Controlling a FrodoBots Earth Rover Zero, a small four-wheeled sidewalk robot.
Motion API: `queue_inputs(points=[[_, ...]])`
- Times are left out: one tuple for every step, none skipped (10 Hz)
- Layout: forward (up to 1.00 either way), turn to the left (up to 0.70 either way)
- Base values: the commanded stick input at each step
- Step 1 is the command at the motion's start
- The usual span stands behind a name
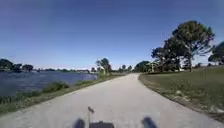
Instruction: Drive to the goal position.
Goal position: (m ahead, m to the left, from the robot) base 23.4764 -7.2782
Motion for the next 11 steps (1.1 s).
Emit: queue_inputs(points=[[0.85, 0.0], [0.85, 0.0], [0.85, 0.0], [0.85, 0.0], [0.85, 0.0], [0.85, 0.0], [0.85, 0.0], [0.85, 0.0], [0.85, 0.0], [0.85, 0.0], [0.85, 0.0]])
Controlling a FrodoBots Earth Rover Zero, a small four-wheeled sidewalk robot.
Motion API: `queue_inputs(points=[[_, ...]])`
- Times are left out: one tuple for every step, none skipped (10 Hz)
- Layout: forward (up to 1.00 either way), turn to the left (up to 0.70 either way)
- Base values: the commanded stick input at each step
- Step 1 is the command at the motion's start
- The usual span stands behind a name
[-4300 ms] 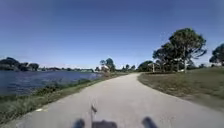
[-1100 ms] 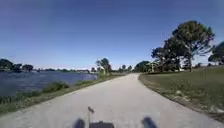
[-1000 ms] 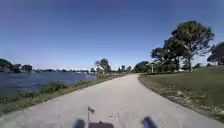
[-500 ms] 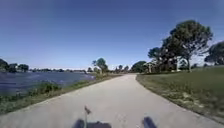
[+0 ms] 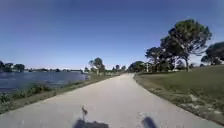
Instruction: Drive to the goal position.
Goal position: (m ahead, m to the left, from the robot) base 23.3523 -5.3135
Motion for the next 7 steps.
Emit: queue_inputs(points=[[0.85, 0.0], [0.85, 0.0], [0.85, 0.0], [0.85, 0.0], [0.85, 0.0], [0.85, 0.0], [0.85, 0.0]])
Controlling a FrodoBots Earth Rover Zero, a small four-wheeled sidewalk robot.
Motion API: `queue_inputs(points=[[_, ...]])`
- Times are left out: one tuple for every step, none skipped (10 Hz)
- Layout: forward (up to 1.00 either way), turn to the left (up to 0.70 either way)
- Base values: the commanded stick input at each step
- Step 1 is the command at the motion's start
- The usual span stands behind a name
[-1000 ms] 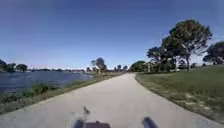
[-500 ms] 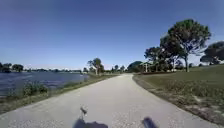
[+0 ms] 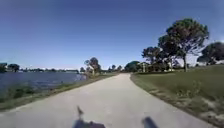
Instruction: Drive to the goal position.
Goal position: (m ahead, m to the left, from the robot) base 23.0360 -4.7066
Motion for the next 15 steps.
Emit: queue_inputs(points=[[0.85, 0.0], [0.85, 0.0], [0.85, 0.0], [0.85, 0.0], [0.85, 0.0], [0.85, 0.0], [0.85, 0.0], [0.85, 0.0], [0.85, 0.0], [0.85, 0.0], [0.85, 0.0], [0.85, 0.0], [0.85, 0.0], [0.85, 0.0], [0.85, 0.0]])
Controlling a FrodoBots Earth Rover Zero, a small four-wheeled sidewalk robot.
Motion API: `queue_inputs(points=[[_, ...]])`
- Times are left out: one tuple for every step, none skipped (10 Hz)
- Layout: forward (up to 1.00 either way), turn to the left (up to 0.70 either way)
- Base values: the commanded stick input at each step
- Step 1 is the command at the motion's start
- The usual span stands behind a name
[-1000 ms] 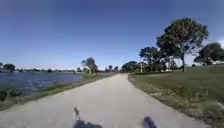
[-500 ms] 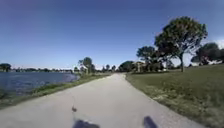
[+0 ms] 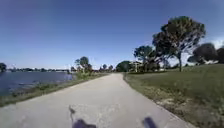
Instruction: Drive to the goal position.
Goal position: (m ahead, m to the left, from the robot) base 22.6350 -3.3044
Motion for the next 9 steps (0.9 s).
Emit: queue_inputs(points=[[0.85, 0.25], [0.85, 0.34], [0.85, 0.34], [0.85, 0.34], [0.85, 0.34], [0.85, 0.34], [0.85, 0.34], [0.85, 0.34], [0.85, 0.34]])
